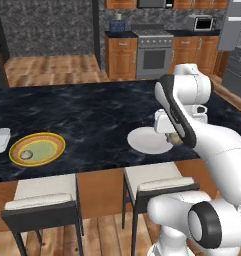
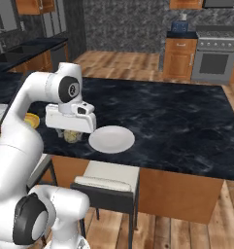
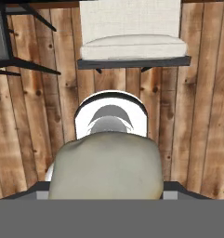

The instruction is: Place two dumplings into each of the tupperware containers and then place the containers in the fridge.

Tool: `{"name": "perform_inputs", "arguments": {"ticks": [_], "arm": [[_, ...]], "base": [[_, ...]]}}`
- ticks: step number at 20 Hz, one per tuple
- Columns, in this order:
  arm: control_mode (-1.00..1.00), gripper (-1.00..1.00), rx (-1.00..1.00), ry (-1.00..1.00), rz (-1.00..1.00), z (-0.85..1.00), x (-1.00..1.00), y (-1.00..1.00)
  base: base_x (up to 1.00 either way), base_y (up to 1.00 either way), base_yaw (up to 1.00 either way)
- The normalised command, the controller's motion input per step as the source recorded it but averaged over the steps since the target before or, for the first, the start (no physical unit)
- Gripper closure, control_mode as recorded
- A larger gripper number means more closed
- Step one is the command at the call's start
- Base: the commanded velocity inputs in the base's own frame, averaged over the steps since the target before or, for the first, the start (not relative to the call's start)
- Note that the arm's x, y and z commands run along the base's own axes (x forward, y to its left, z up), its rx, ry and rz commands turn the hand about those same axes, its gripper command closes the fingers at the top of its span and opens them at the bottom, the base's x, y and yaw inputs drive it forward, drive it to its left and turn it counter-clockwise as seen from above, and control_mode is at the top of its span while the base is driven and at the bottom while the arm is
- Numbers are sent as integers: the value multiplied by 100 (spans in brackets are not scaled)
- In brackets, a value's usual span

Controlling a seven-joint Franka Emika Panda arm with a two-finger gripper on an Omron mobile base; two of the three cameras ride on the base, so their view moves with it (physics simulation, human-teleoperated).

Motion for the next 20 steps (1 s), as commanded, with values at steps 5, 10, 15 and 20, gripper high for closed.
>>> {"name": "perform_inputs", "arguments": {"ticks": [5,10,15,20], "arm": [[100,100,0,0,0,0,0,0],[100,100,0,0,0,0,0,0],[100,100,0,0,0,0,0,0],[100,100,0,0,0,0,0,0]], "base": [[-24,53,0],[-59,53,10],[-14,19,2],[0,65,-5]]}}
